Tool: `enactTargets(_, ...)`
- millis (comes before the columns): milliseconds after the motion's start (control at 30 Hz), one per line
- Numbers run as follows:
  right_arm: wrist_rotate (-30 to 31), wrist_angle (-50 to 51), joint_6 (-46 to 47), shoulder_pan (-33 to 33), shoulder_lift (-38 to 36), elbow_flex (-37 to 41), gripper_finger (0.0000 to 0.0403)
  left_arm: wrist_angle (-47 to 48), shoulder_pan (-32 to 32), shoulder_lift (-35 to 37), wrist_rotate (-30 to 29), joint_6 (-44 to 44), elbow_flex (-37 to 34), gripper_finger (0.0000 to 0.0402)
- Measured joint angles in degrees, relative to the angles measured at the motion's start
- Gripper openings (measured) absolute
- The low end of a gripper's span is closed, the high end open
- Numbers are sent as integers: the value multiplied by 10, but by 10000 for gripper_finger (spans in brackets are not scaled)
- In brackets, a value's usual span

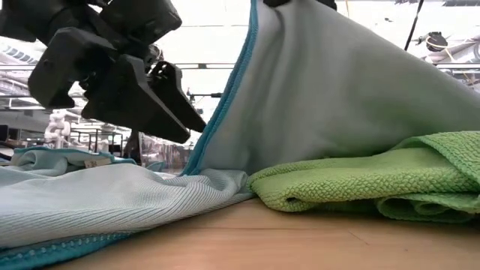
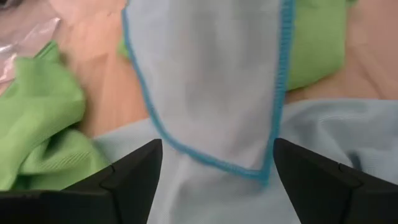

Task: Fold microfiber towels
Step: Fold the right blue microfiber towel

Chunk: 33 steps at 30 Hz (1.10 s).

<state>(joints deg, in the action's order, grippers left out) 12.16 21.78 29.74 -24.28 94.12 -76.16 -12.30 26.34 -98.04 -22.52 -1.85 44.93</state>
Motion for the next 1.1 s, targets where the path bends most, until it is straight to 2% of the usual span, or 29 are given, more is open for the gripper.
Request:
enactTargets(233,0,0,11,22,0,0,0,-77,-6,-26,29,16,3,306)
enactTargets(500,0,-1,12,43,0,0,0,-63,6,-29,19,-25,3,306)
enactTargets(633,0,-1,11,51,0,0,0,-75,3,-55,13,-31,3,298)
enactTargets(733,0,-1,11,56,0,0,0,-90,3,-75,7,-32,3,282)
enactTargets(933,-1,-1,11,59,0,0,0,-93,2,-75,-42,-64,3,230)
enactTargets(1100,0,-1,25,64,0,0,0,-121,4,-75,-26,-72,3,191)
